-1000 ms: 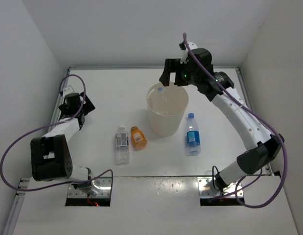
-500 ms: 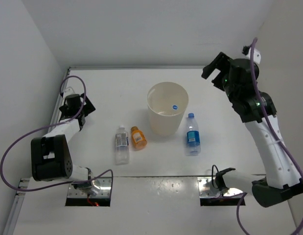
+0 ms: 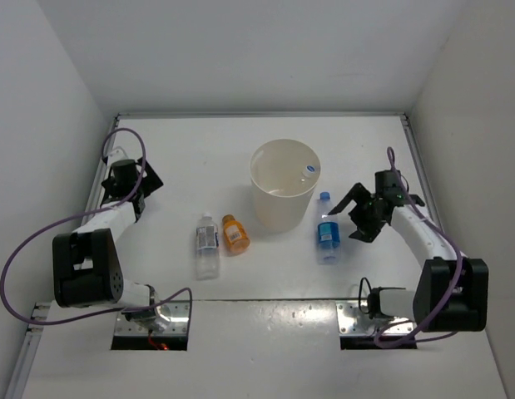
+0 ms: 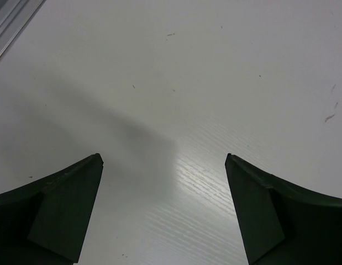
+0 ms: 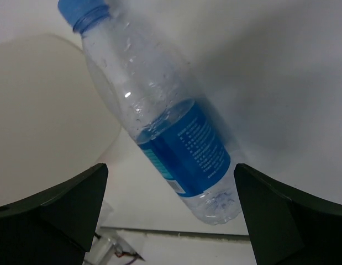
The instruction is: Put the plastic bottles in the bin
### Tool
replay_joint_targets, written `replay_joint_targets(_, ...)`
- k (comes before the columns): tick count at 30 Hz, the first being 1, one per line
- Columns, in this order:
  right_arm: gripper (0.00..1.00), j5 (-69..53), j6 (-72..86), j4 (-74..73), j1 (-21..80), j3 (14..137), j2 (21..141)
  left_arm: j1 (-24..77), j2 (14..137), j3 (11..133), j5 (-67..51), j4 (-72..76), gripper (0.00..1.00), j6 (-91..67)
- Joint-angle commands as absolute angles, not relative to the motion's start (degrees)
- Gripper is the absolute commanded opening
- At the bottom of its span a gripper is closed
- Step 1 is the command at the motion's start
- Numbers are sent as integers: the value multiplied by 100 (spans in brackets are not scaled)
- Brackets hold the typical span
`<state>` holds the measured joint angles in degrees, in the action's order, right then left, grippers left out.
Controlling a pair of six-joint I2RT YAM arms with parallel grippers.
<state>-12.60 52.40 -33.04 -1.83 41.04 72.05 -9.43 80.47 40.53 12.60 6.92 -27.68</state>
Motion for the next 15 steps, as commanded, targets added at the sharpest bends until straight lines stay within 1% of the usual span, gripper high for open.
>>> replay_joint_targets(1, 97, -2179, 4994, -2504, -132, 4184, 7433, -1002, 7884, 4034, 1169, 888, 100, -2839)
replay_joint_targets(6, 97, -2136, 5053, -1961, -18, 3482, 7638, -1002, 7884, 4034, 1116, 940, 100, -2786)
replay_joint_targets(12, 97, -2083, 5054, -1758, -18, 3366, 8181, -1002, 7884, 4034, 1063, 940, 100, -2786)
replay_joint_targets(13, 95, -2083, 5115, -1706, -18, 3418, 8270, -1002, 7832, 4034, 1063, 940, 100, -2734)
replay_joint_targets(14, 95, -2205, 5115, -1601, -18, 3419, 8358, -1002, 7831, 3982, 1063, 940, 100, -2733)
replay_joint_targets(15, 89, -2258, 5194, -1521, -18, 3419, 8437, -1002, 7831, 3981, 1063, 940, 100, -2733)
